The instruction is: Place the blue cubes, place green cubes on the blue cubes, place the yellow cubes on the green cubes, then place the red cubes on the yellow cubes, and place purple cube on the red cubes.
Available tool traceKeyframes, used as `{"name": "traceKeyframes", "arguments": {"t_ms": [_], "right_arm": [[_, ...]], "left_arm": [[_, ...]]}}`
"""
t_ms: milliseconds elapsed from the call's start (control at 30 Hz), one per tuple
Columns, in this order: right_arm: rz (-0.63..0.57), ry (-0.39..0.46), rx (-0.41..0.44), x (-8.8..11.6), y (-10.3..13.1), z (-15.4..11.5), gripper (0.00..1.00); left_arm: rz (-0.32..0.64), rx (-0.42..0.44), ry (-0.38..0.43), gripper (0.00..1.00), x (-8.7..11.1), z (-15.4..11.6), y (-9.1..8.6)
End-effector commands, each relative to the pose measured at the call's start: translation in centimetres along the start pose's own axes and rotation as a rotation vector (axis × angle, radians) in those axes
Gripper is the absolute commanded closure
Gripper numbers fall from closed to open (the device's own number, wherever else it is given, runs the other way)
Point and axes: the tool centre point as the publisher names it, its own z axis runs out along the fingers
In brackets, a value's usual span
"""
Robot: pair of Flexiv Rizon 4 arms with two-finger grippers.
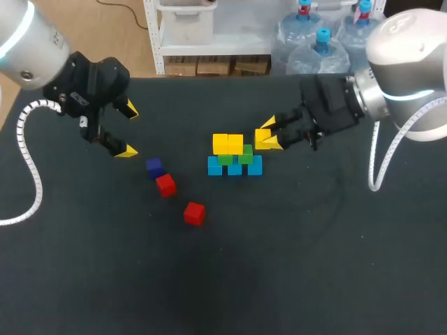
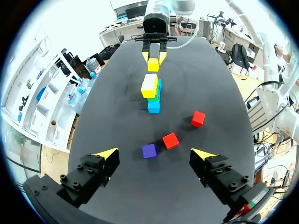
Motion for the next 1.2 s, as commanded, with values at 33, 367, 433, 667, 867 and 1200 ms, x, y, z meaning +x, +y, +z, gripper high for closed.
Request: {"name": "traceKeyframes", "arguments": {"t_ms": [33,367,433,667,867,1200], "right_arm": [[0.003,0.010,-0.003,-0.2,0.0,0.1,1.00],[0.005,0.011,-0.012,-0.3,-0.1,0.8,1.00],[0.004,0.011,-0.014,-0.4,-0.1,0.9,1.00],[0.001,0.012,-0.022,-0.4,-0.2,1.3,1.00],[0.004,0.015,-0.026,-0.3,-0.3,1.5,1.00],[0.010,0.014,-0.032,-0.1,-0.5,1.9,1.00]], "left_arm": [[0.004,0.001,-0.005,0.00,0.1,0.0,0.0],[0.004,0.001,-0.005,0.00,0.1,0.0,0.0],[0.004,0.001,-0.005,0.00,0.1,0.0,0.0],[0.004,0.001,-0.005,0.00,0.1,0.0,0.0],[0.004,0.001,-0.005,0.00,0.1,0.0,0.0],[0.004,0.001,-0.005,0.00,0.1,0.0,0.0]]}}
